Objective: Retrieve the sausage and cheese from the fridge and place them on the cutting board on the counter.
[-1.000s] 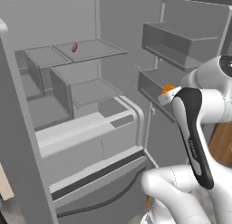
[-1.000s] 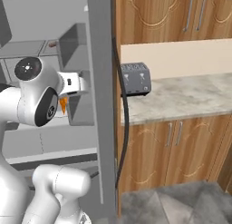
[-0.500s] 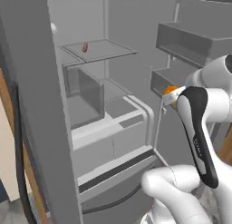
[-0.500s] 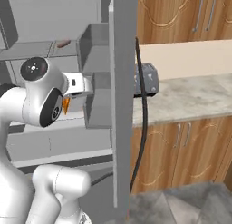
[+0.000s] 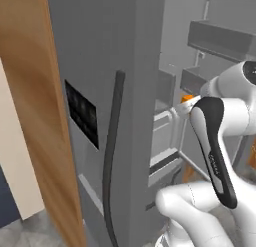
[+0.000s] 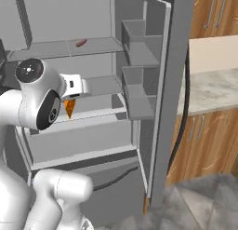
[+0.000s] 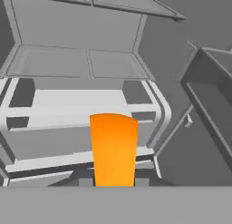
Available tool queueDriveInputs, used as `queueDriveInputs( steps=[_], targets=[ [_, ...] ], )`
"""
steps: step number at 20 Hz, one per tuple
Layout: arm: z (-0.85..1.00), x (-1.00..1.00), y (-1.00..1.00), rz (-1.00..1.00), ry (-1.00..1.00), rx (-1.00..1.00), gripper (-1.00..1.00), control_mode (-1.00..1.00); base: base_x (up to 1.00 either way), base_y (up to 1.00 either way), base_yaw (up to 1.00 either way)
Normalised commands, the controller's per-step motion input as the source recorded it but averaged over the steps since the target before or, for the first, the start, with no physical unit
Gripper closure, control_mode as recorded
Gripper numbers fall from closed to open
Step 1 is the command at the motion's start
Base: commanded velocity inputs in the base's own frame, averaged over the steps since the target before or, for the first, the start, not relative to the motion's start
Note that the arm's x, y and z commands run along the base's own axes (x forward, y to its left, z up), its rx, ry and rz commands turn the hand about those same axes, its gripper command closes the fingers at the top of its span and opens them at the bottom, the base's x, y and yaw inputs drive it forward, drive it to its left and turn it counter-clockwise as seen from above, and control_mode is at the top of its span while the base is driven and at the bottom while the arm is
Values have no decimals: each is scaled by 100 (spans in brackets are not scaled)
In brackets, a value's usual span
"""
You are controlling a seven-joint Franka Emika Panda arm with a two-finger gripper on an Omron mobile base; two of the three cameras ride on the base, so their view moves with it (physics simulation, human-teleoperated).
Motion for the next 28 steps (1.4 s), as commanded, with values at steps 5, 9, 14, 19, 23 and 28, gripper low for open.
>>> queueDriveInputs(
  steps=[5, 9, 14, 19, 23, 28],
  targets=[
    [0, 0, 0, 0, 0, 0, 100, 100, -66, 0, -80],
    [0, 0, 0, 0, 0, 0, 100, 100, -58, 0, -83],
    [0, 0, 0, 0, 0, 0, 100, 100, -49, 0, -85],
    [0, 0, 0, 0, 0, 0, 100, 100, -26, 0, -90],
    [0, 0, 0, 0, 0, 0, 100, 100, -1, -15, -86],
    [0, 0, 0, 0, 0, 0, 100, 100, 71, -9, -49]
  ],
)
